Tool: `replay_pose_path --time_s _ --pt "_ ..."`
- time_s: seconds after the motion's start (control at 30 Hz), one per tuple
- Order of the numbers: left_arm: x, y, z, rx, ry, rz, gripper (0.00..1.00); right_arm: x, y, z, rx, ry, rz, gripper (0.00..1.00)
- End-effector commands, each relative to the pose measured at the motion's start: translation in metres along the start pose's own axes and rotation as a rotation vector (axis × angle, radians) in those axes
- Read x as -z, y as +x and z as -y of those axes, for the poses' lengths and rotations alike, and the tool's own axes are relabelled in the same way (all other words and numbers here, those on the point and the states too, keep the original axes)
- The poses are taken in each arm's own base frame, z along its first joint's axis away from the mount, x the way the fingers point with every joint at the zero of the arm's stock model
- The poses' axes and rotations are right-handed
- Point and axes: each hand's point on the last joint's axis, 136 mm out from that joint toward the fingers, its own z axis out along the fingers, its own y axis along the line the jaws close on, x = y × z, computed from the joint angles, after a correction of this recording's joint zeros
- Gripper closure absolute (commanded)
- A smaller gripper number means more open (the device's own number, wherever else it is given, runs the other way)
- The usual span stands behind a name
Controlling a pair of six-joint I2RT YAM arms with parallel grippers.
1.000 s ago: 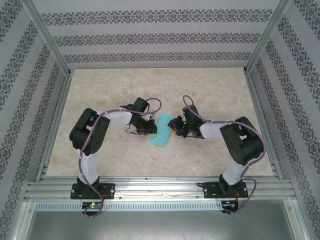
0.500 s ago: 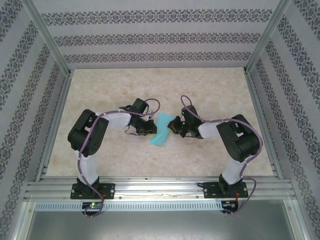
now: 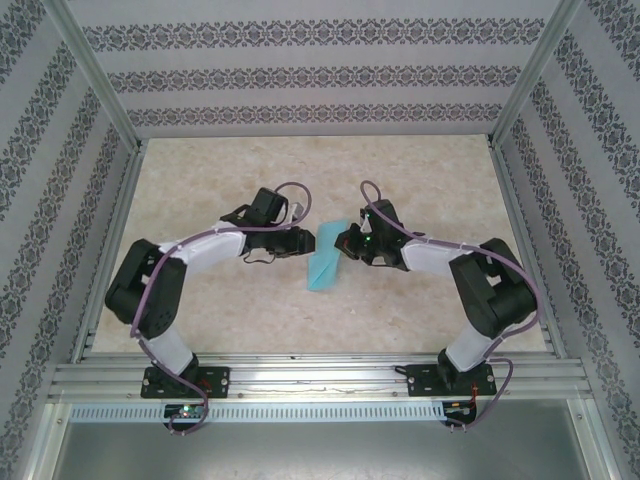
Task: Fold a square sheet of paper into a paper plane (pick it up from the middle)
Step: Turn over the paper at the center of the table.
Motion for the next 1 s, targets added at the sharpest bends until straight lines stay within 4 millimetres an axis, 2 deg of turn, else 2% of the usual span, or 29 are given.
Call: replay_pose_path --time_s 0.0,0.17,0.27,0.37,0.47,0.6,0.67,0.77,0.83,0.97 --pt "0.023 -0.025 0.008 -0.086 -0.036 0.164 0.63 0.028 -0.006 -0.005 0.168 0.109 0.036 1.0" --pt "0.058 -0.044 0.01 -0.121 -0.076 0.354 0.55 0.072 -0.018 -0.002 0.353 0.313 0.09 1.0" --pt "0.078 -0.053 0.006 -0.096 -0.074 0.466 0.37 0.099 -0.026 0.001 0.442 0.444 0.11 1.0" --pt "0.098 -0.057 -0.006 -0.066 -0.122 0.576 0.03 0.128 -0.035 0.007 0.516 0.588 0.137 1.0" --pt "0.113 -0.056 -0.012 -0.106 -0.173 0.624 0.0 0.152 -0.041 0.012 0.576 0.72 0.142 1.0" --pt "0.13 -0.051 -0.032 -0.115 -0.275 0.686 0.01 0.177 -0.05 0.021 0.634 0.931 0.134 1.0" --pt "0.135 -0.043 -0.037 -0.127 -0.28 0.685 0.01 0.182 -0.054 0.023 0.649 1.0 0.137 1.0" --pt "0.145 -0.031 -0.042 -0.121 -0.267 0.729 0.01 0.177 -0.057 0.025 0.675 1.087 0.129 1.0" --pt "0.161 -0.026 -0.051 -0.085 -0.3 0.797 0.01 0.166 -0.059 0.024 0.725 1.15 0.13 1.0" --pt "0.194 -0.018 -0.071 -0.034 -0.403 0.915 0.0 0.132 -0.057 0.024 0.817 1.265 0.106 1.0"
